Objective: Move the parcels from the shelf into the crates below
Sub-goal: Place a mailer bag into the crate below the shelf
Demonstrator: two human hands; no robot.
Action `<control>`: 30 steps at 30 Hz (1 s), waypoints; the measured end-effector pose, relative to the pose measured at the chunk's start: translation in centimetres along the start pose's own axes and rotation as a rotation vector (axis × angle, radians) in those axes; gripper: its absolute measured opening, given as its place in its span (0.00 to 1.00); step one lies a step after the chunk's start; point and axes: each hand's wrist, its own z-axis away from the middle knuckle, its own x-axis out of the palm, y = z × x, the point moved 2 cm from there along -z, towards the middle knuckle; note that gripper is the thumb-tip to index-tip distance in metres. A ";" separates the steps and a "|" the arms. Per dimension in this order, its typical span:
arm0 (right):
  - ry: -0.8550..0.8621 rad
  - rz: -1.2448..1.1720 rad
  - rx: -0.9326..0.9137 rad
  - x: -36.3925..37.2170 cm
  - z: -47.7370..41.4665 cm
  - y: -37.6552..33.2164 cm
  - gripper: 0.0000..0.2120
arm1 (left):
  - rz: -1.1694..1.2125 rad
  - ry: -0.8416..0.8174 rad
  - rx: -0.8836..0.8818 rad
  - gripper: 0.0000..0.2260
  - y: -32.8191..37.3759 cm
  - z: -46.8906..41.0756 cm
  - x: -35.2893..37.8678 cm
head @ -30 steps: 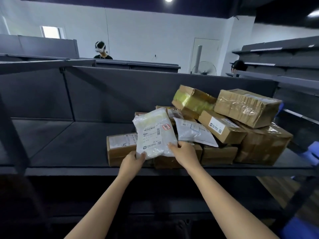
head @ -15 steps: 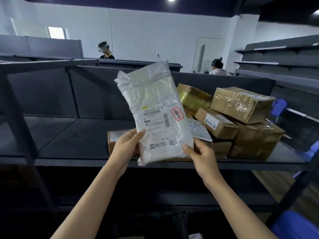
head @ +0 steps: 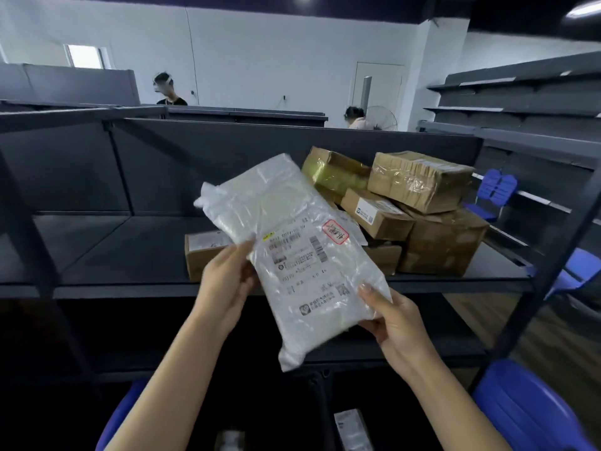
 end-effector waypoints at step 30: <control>-0.256 0.514 0.151 -1.8 4.4 -1.5 0.23 | -0.225 -0.083 -0.121 0.05 0.8 1.6 -2.0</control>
